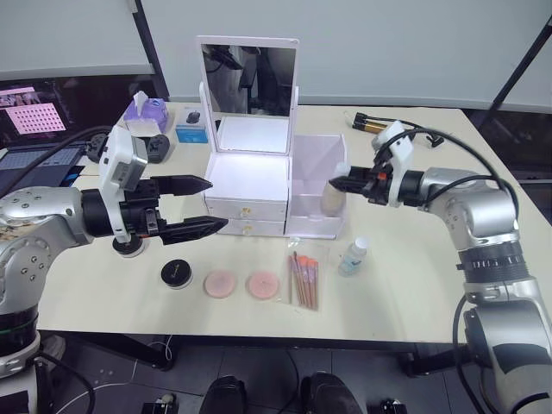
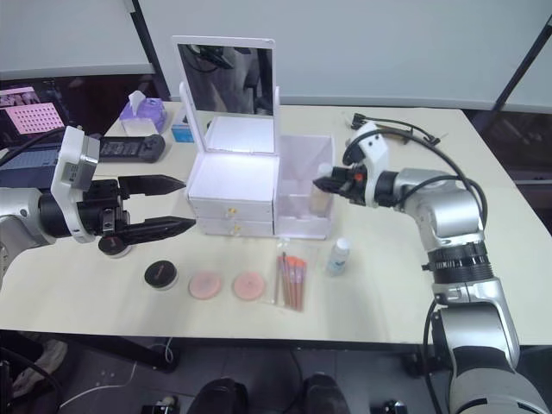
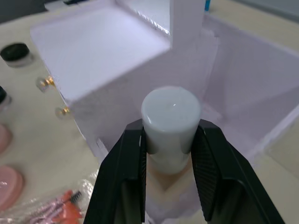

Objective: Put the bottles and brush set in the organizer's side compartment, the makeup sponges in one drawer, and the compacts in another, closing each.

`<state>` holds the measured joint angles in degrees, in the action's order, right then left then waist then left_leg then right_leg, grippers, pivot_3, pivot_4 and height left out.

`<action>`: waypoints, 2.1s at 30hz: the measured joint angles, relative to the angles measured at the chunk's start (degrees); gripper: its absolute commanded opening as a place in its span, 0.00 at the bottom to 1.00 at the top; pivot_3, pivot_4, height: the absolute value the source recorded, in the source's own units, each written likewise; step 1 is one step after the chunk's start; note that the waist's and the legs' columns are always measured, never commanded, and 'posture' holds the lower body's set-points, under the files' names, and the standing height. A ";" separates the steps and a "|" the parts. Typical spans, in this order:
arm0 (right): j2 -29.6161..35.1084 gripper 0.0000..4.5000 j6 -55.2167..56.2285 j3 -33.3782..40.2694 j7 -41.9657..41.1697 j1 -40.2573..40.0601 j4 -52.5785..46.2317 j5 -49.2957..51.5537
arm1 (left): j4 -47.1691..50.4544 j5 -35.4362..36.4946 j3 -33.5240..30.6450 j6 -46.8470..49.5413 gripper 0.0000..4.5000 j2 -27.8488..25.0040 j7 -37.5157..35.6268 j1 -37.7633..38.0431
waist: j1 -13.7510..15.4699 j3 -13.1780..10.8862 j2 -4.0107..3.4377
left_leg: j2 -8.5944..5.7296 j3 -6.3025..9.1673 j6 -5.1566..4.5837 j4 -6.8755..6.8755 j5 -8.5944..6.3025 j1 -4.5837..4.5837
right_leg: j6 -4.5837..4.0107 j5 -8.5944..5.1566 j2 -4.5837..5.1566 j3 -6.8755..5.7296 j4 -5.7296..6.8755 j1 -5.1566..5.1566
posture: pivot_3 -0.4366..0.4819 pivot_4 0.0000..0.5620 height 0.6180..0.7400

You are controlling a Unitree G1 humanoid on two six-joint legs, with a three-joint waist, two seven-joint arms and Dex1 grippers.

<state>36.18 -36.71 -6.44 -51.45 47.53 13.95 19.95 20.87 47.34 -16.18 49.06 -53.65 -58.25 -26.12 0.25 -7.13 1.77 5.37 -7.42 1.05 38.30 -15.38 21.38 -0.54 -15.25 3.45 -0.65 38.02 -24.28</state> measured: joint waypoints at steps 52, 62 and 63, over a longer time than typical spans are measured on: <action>15.89 0.99 13.72 29.87 -11.57 -30.70 1.59 6.66 | -41.29 -16.61 -13.71 -29.11 1.00 -5.17 -4.84 8.38 | -0.80 -0.02 0.04 | 0.07 -0.09 0.04 -0.26 0.00 -0.17 | -0.03 -0.06 0.05 -0.08 -0.04 0.04 | 0.48 0.27 0.58; 12.97 0.99 2.71 22.95 -7.07 -33.37 -26.89 14.61 | -18.32 -10.28 2.23 -17.12 1.00 -1.86 -9.86 0.38 | -0.59 -0.03 0.09 | 0.06 -0.07 0.10 -0.26 0.04 -0.17 | -0.02 -0.06 -0.01 -0.04 -0.04 0.07 | 0.48 0.27 0.58; 12.77 0.99 1.93 22.16 -6.51 -33.59 -27.95 14.67 | -16.97 -9.17 2.92 -16.05 1.00 -1.50 -10.41 0.16 | -0.62 -0.03 0.09 | 0.06 -0.06 0.10 -0.26 0.04 -0.17 | -0.02 -0.06 -0.01 -0.04 -0.04 0.06 | 0.48 0.27 0.58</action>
<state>48.95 -34.78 15.72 -57.95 13.95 -14.01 34.62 3.90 38.17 -13.26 33.01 -55.14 -68.66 -25.96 -0.37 -7.16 1.87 5.43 -7.48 1.15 38.04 -15.34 21.21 -0.57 -15.31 3.44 -0.69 37.99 -24.22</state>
